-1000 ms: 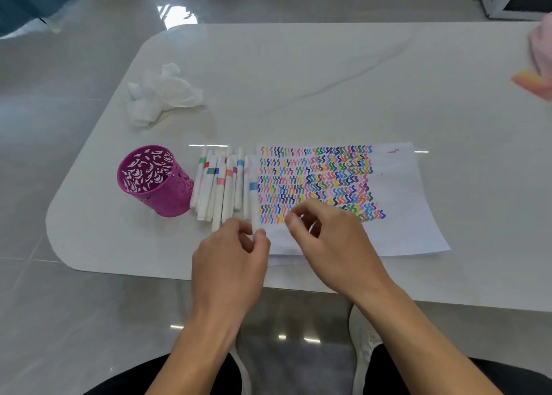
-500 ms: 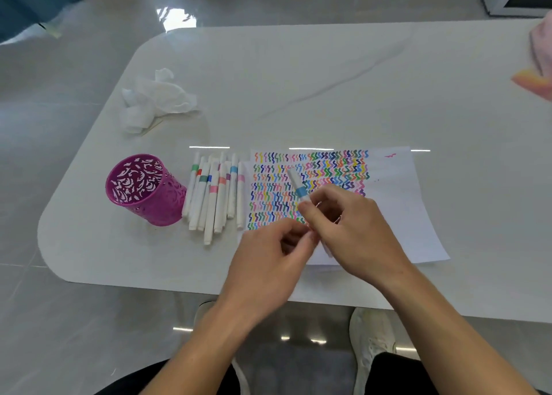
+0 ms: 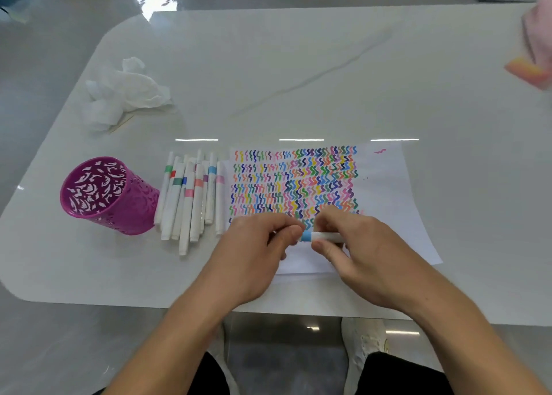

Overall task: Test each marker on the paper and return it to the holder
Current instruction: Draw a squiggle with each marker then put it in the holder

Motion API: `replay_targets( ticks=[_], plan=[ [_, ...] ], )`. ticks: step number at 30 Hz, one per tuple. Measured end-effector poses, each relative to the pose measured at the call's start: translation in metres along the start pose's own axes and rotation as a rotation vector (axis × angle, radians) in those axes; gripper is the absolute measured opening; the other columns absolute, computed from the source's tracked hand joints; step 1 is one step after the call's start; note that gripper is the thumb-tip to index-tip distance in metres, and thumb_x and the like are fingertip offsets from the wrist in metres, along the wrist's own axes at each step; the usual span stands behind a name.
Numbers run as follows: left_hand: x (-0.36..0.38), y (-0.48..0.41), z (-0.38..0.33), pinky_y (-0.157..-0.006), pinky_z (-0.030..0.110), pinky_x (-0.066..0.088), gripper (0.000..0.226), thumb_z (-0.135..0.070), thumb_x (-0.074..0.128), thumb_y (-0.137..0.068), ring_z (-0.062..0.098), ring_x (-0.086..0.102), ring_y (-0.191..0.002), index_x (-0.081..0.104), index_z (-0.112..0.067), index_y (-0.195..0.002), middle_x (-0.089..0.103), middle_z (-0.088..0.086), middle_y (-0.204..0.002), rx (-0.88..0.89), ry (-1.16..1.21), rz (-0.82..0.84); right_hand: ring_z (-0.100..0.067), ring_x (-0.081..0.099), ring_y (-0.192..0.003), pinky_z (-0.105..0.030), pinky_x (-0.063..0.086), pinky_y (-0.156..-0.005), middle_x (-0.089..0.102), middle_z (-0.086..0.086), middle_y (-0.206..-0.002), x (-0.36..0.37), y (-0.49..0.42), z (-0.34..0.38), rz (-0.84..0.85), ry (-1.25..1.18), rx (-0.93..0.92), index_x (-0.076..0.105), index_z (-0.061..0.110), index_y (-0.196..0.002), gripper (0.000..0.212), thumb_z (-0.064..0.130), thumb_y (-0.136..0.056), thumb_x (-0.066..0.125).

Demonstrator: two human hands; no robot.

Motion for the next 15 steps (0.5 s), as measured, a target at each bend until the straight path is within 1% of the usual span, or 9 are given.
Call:
replay_targets(
  ticks=[1, 3, 5, 6, 7, 9, 11, 12, 15],
  plan=[
    [0.003, 0.0, -0.001, -0.063, 0.011, 0.044, 0.018, -0.032, 0.055, -0.099, -0.002, 0.062, -0.07, 0.073, -0.033, -0.1, 0.068, -0.018, -0.079, 0.009, -0.034, 0.04, -0.007, 0.054, -0.074, -0.024, 0.038, -0.062, 0.056, 0.016, -0.083, 0.001, 0.003, -0.003, 0.025, 0.018, 0.011, 0.044, 0.038, -0.094, 0.016, 0.04, -0.103, 0.058],
    [0.009, -0.001, -0.002, -0.07, 0.016, 0.046, 0.021, -0.033, 0.055, -0.1, -0.002, 0.06, -0.073, 0.073, -0.031, -0.108, 0.069, -0.017, -0.086, 0.031, -0.097, 0.118, -0.005, 0.051, -0.07, -0.025, 0.037, -0.06, 0.054, 0.016, -0.078, 0.002, 0.009, -0.009, 0.057, 0.038, 0.032, 0.041, 0.04, -0.09, 0.02, 0.045, -0.101, 0.057],
    [0.014, 0.0, -0.005, -0.076, 0.018, 0.044, 0.024, -0.034, 0.054, -0.101, -0.002, 0.055, -0.077, 0.072, -0.031, -0.116, 0.069, -0.016, -0.096, 0.083, -0.152, 0.188, -0.004, 0.052, -0.068, -0.027, 0.043, -0.062, 0.057, 0.015, -0.077, 0.001, 0.013, -0.015, 0.044, 0.035, 0.055, 0.046, 0.04, -0.093, 0.02, 0.057, -0.098, 0.055],
    [0.018, 0.0, -0.007, -0.077, 0.017, 0.042, 0.025, -0.034, 0.053, -0.101, -0.002, 0.053, -0.079, 0.071, -0.032, -0.118, 0.068, -0.015, -0.098, 0.113, -0.174, 0.218, -0.003, 0.053, -0.069, -0.028, 0.046, -0.065, 0.059, 0.015, -0.077, 0.0, 0.015, -0.018, 0.034, 0.041, 0.064, 0.05, 0.039, -0.096, 0.025, 0.064, -0.096, 0.052],
    [0.021, 0.001, -0.009, -0.076, 0.016, 0.04, 0.025, -0.034, 0.051, -0.102, -0.001, 0.053, -0.081, 0.071, -0.032, -0.117, 0.067, -0.016, -0.097, 0.137, -0.195, 0.236, -0.002, 0.053, -0.069, -0.026, 0.045, -0.065, 0.06, 0.015, -0.077, 0.0, 0.016, -0.02, 0.028, 0.065, 0.065, 0.054, 0.037, -0.096, 0.033, 0.069, -0.094, 0.049],
    [0.024, 0.002, -0.012, -0.076, 0.016, 0.039, 0.025, -0.035, 0.049, -0.103, 0.002, 0.054, -0.085, 0.071, -0.032, -0.114, 0.064, -0.017, -0.092, 0.16, -0.22, 0.236, 0.0, 0.05, -0.067, -0.019, 0.037, -0.06, 0.054, 0.018, -0.074, 0.0, 0.018, -0.022, 0.02, 0.136, 0.057, 0.057, 0.034, -0.09, 0.042, 0.073, -0.093, 0.042],
    [0.027, 0.002, -0.014, -0.074, 0.017, 0.038, 0.026, -0.036, 0.047, -0.103, 0.003, 0.053, -0.086, 0.07, -0.031, -0.114, 0.057, -0.019, -0.085, 0.172, -0.219, 0.236, 0.001, 0.044, -0.063, -0.016, 0.029, -0.056, 0.046, 0.019, -0.068, -0.001, 0.019, -0.021, 0.013, 0.184, 0.05, 0.052, 0.033, -0.081, 0.043, 0.073, -0.094, 0.04],
    [0.029, 0.001, -0.015, -0.073, 0.017, 0.036, 0.026, -0.036, 0.046, -0.103, 0.003, 0.052, -0.085, 0.069, -0.031, -0.114, 0.053, -0.019, -0.083, 0.185, -0.222, 0.238, 0.001, 0.042, -0.061, -0.017, 0.028, -0.056, 0.044, 0.019, -0.066, -0.001, 0.019, -0.021, 0.008, 0.194, 0.048, 0.047, 0.034, -0.077, 0.043, 0.073, -0.095, 0.04],
    [0.031, -0.001, -0.019, -0.073, 0.018, 0.034, 0.026, -0.035, 0.045, -0.104, 0.005, 0.05, -0.084, 0.069, -0.027, -0.113, 0.052, -0.015, -0.085, 0.215, -0.237, 0.215, -0.006, 0.042, -0.059, -0.027, 0.034, -0.057, 0.041, 0.016, -0.064, -0.004, 0.021, -0.02, -0.009, 0.207, 0.046, 0.036, 0.035, -0.074, 0.044, 0.074, -0.093, 0.03]
  ],
)
Point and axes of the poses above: each hand's wrist, its own y-axis away from the middle knuckle, its own x-axis out of the palm, z = x × y, the point moved 3 cm from there along -y, towards the middle knuckle
